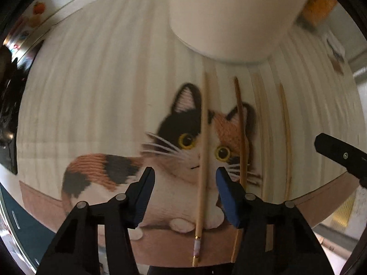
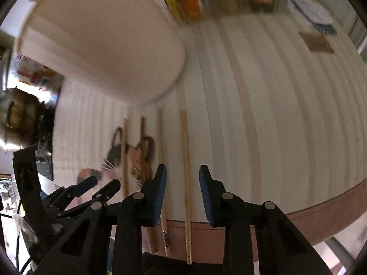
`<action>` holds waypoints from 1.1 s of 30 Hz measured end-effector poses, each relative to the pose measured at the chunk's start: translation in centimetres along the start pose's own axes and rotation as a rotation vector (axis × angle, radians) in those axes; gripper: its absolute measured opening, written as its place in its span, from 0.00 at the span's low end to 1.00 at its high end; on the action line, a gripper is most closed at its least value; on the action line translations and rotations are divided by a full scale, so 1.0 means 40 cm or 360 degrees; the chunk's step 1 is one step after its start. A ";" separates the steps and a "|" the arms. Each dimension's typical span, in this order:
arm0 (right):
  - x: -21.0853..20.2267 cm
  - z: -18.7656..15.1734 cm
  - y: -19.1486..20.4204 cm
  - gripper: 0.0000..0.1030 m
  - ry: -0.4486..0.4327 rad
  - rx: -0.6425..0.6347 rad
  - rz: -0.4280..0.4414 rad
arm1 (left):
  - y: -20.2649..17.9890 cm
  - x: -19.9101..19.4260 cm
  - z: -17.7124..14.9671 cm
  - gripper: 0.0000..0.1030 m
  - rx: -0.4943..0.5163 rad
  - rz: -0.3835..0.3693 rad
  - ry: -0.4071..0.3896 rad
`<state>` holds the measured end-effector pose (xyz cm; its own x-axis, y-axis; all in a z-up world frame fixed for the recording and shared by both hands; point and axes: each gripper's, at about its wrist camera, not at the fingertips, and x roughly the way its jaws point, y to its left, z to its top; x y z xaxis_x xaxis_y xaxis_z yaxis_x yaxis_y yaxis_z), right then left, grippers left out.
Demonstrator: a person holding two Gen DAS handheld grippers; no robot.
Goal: Organize utensils
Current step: 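Move both tools back down to the remaining chopsticks on the mat, then close the left tool on a chopstick while the right tool grasps another chopstick, then lift both held chopsticks and carry them over the utensil holder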
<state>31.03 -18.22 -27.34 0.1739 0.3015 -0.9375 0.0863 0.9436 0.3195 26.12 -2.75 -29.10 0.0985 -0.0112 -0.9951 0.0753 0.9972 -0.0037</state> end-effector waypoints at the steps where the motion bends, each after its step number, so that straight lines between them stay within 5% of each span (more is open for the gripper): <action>1: 0.008 -0.004 -0.002 0.30 0.0009 0.0005 -0.0011 | -0.009 0.013 0.000 0.39 0.0020 0.0011 0.0012; 2: 0.019 -0.008 -0.003 0.30 0.0018 0.0006 -0.0032 | -0.012 0.017 0.000 0.35 0.0027 0.0003 0.0003; 4: 0.037 -0.011 -0.008 0.30 0.0039 0.0018 -0.0055 | -0.016 0.014 0.001 0.07 0.0047 -0.0001 -0.0014; 5: 0.047 -0.012 -0.010 0.30 0.0056 0.0015 -0.0066 | -0.011 0.015 0.002 0.05 0.0042 0.0025 -0.0006; 12: 0.105 -0.017 0.040 0.31 0.0108 -0.0151 -0.0228 | 0.075 0.010 -0.013 0.05 -0.0070 0.0098 0.0015; 15: 0.116 -0.035 0.080 0.12 0.0089 -0.0355 -0.0427 | 0.100 0.006 -0.020 0.05 -0.0127 0.0084 0.0017; 17: 0.113 -0.038 0.067 0.06 0.0086 -0.0353 -0.0432 | 0.106 0.005 -0.020 0.05 -0.0163 0.0065 0.0023; 24: 0.069 -0.018 -0.073 0.07 0.0180 -0.0226 -0.0432 | 0.148 -0.003 -0.018 0.05 -0.0166 0.0084 -0.0005; 33: 0.100 -0.030 -0.024 0.17 0.0281 -0.0331 -0.0461 | 0.113 -0.001 -0.016 0.05 -0.0168 0.0094 0.0000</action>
<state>30.47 -17.74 -31.56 -0.0017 0.0206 -0.9998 -0.0965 0.9951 0.0207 25.81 1.82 -29.15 0.0999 0.0480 -0.9938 -0.0357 0.9984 0.0446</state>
